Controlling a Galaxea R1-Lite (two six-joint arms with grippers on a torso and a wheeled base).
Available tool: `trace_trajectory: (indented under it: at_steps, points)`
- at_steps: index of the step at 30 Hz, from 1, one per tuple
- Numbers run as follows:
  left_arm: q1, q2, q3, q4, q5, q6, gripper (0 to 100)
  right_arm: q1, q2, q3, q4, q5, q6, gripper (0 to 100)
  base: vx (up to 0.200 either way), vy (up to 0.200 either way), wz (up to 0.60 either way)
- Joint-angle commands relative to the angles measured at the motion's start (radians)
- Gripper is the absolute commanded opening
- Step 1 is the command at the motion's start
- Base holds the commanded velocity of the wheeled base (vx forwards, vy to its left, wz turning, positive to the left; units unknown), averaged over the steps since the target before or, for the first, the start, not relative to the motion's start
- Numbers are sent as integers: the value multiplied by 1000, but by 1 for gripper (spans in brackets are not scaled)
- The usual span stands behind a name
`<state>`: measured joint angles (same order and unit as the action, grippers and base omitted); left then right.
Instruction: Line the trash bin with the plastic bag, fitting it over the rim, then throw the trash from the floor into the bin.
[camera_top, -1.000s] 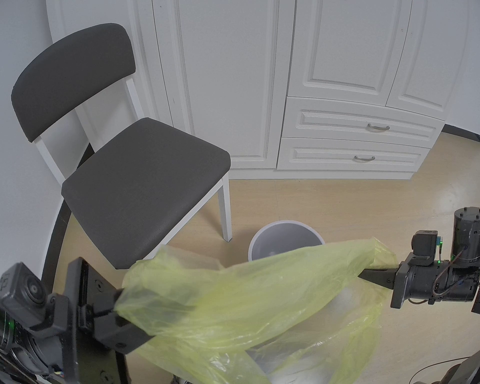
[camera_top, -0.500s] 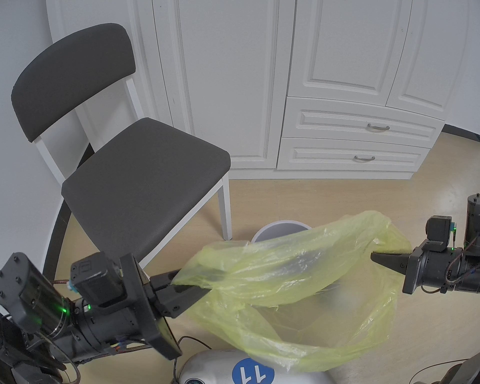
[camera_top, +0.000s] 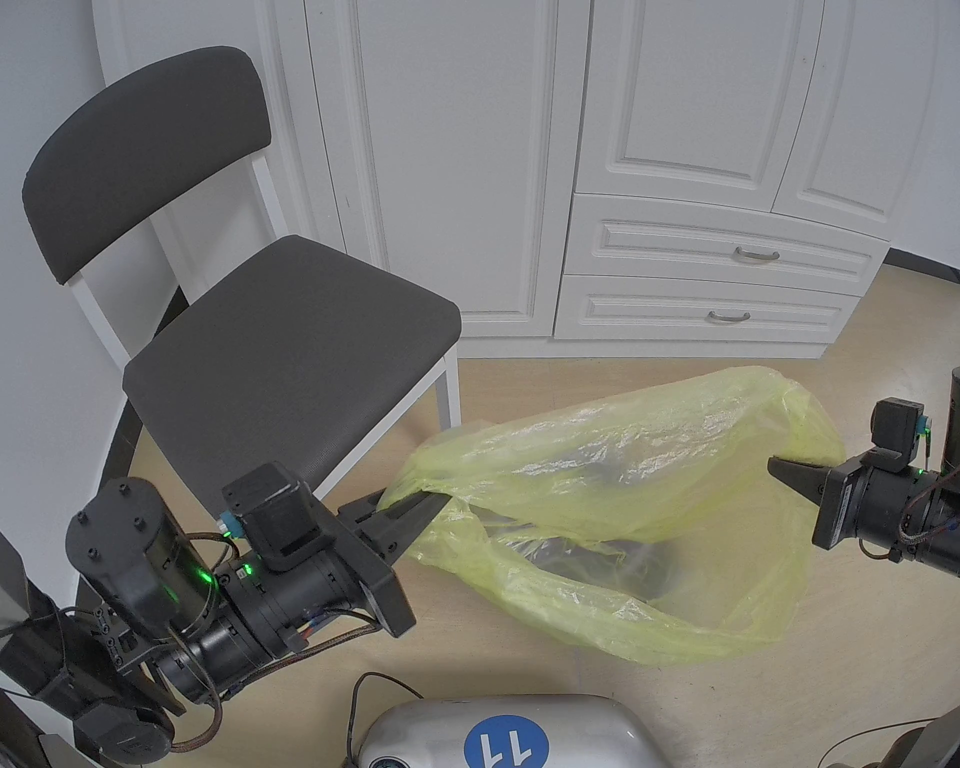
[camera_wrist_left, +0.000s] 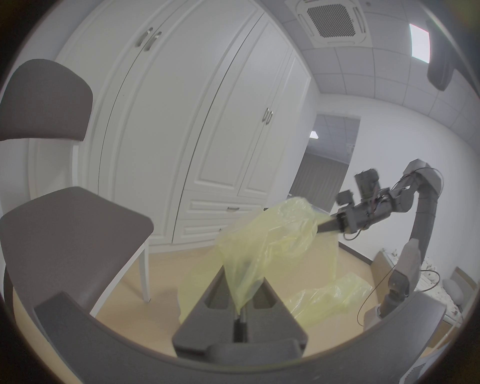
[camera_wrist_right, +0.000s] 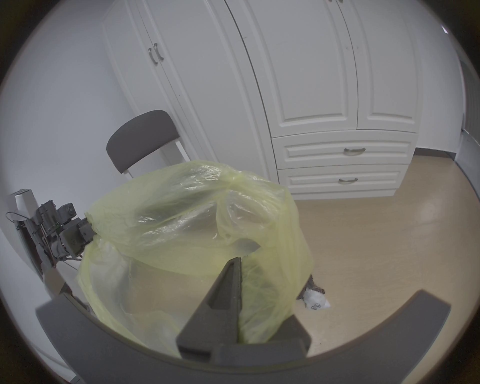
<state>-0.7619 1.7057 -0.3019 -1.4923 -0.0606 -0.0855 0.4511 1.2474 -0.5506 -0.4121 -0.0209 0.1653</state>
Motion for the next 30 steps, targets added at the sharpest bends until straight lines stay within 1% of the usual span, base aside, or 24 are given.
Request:
trace_trajectory:
  at_steps: [1,4,5,6,7,8,9,10,11,13,16,18,20,24,27,30]
  points:
    - [7,-15,-51,86,50,-2,0,64,-43,-9,-1,-60,-3,0,0,0,0]
    - [7,-52,-105,199,134,-5,0,104,-62,-8,1,-105,-13,0,0,0,0]
    - [7,-63,-120,234,154,-7,0,113,-66,-8,1,-116,-21,0,0,0,0]
    - [7,-63,-120,234,154,-7,0,113,-66,-8,1,-116,-21,0,0,0,0]
    - [6,-97,-166,342,208,-16,0,132,-72,-5,1,-146,-47,0,0,0,0]
    - [6,-107,-175,374,217,-26,0,135,-74,-5,-1,-152,-55,0,0,0,0]
    - [6,-107,-175,374,217,-26,0,135,-74,-5,-1,-152,-55,0,0,0,0]
    - [1,-129,-195,431,228,-53,0,136,-77,-3,1,-159,-63,0,0,0,0]
    - [1,-129,-195,431,228,-53,0,136,-77,-3,1,-159,-63,0,0,0,0]
    - [1,-167,-203,500,234,-68,0,138,-79,-3,1,-159,-64,0,0,0,0]
    - [-5,-187,-198,498,225,-94,0,136,-75,-3,1,-159,-63,0,0,0,0]
    - [-17,-195,-200,475,226,-134,0,136,-72,-2,1,-159,-63,0,0,0,0]
    - [-25,-198,-197,443,223,-146,0,136,-72,-2,1,-159,-63,0,0,0,0]
    - [-23,-196,-189,397,219,-145,0,136,-75,-3,3,-159,-63,0,0,0,0]
    - [-25,-195,-190,402,214,-145,0,136,-77,-3,4,-160,-63,0,0,0,0]
    - [-25,-187,-197,425,213,-145,0,138,-83,-3,4,-182,-66,0,0,0,0]
